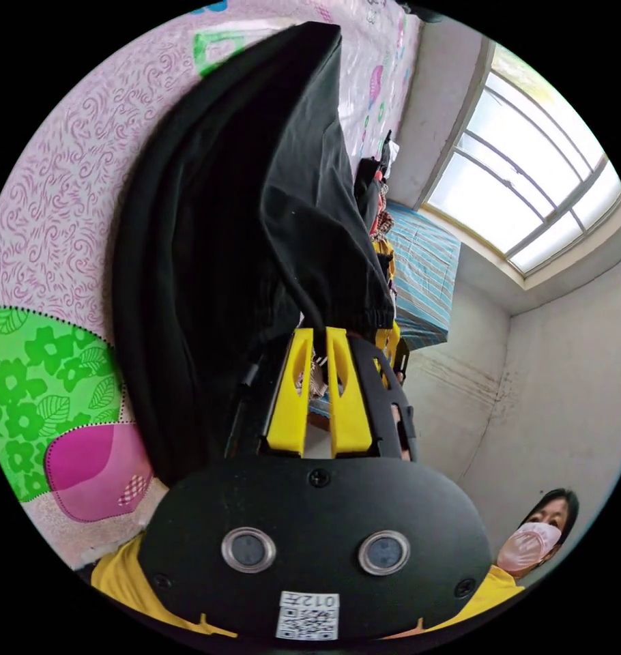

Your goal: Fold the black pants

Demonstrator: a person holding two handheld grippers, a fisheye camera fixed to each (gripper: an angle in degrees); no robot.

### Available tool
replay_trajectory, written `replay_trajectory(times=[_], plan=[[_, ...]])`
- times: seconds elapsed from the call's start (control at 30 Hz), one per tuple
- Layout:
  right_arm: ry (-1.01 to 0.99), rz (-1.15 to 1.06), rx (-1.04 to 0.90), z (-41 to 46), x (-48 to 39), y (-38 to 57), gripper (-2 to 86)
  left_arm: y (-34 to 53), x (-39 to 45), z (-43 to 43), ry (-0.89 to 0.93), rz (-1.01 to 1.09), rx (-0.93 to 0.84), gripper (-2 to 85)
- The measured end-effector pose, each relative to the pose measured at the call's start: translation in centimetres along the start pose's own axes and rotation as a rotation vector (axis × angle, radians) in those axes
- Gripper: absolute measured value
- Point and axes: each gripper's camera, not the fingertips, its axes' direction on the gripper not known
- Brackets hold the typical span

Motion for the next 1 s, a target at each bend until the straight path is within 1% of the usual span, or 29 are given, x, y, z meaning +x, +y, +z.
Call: replay_trajectory(times=[0.07, 0.13, 0.17, 0.2, 0.27, 0.33, 0.4, 0.5, 0.57, 0.67, 0.73, 0.77, 0.8, 0.83, 0.9, 0.93, 0.97, 1.0], plan=[[0.063, -0.018, 0.002, 0.1, -0.1, -0.3, 0.7, 0.2, 0.9, -1.0, -0.049, 0.041, 0.018, 2.9], [0.132, -0.042, -0.014, 0.2, 0.1, -0.3, 0.6, 0.9, 3.3, -2.5, -0.158, 0.182, 0.038, 1.9], [0.19, -0.058, -0.042, 0.7, 0.5, -0.3, 0.6, 1.1, 3.8, -2.7, -0.189, 0.22, 0.032, 1.7], [0.225, -0.065, -0.059, 1.0, 0.8, -0.2, 0.6, 1.4, 4.3, -2.6, -0.257, 0.269, 0.008, 1.4], [0.351, -0.039, -0.107, 2.9, 3.0, 0.0, 0.6, 1.3, 3.3, -1.5, -0.341, 0.268, -0.042, 1.1], [0.386, 0.018, -0.092, 4.0, 5.2, 0.0, 0.6, 0.4, -0.5, 0.4, -0.406, 0.161, -0.109, 1.0], [0.349, 0.065, -0.072, 4.7, 7.0, 0.1, 0.6, 0.1, -2.9, 0.8, -0.404, 0.096, -0.096, 1.0], [0.298, 0.097, -0.057, 5.2, 7.8, 0.0, 0.7, 0.0, -4.3, 0.7, -0.301, 0.073, -0.101, 1.3], [0.375, 0.079, -0.083, 5.2, 7.2, -0.4, 0.7, 0.0, -4.2, 0.3, -0.267, 0.079, -0.14, 1.4], [0.435, -0.019, -0.041, 4.4, 4.7, -0.8, 0.6, 1.5, -2.4, -2.0, -0.302, 0.113, -0.106, 1.2], [0.46, -0.125, -0.019, 4.9, 2.3, -1.3, 0.6, 2.7, 1.7, -2.8, -0.498, 0.289, -0.047, 0.8], [0.464, -0.19, -0.032, 5.9, 1.0, -1.9, 0.5, 2.8, 2.8, -2.5, -0.547, 0.343, -0.041, 0.7], [0.461, -0.218, -0.047, 6.6, 0.4, -2.3, 0.5, 2.5, 4.7, -1.2, -0.61, 0.44, -0.048, 0.6], [0.452, -0.26, -0.089, 8.2, -0.6, -3.2, 0.5, 1.8, 5.8, 0.8, -0.637, 0.517, -0.09, 0.5], [0.442, -0.292, -0.149, 11.0, -1.4, -4.4, 0.5, 0.1, 6.3, 4.3, -0.675, 0.578, -0.18, 0.4], [0.449, -0.302, -0.184, 12.7, -1.6, -5.0, 0.4, -0.8, 5.8, 6.4, -0.728, 0.588, -0.242, 0.3], [0.478, -0.305, -0.217, 14.3, -1.5, -5.5, 0.4, -1.2, 5.4, 7.3, -0.766, 0.583, -0.262, 0.3], [0.502, -0.303, -0.231, 15.0, -1.4, -5.8, 0.4, -1.7, 4.5, 8.7, -0.86, 0.569, -0.287, 0.3]])
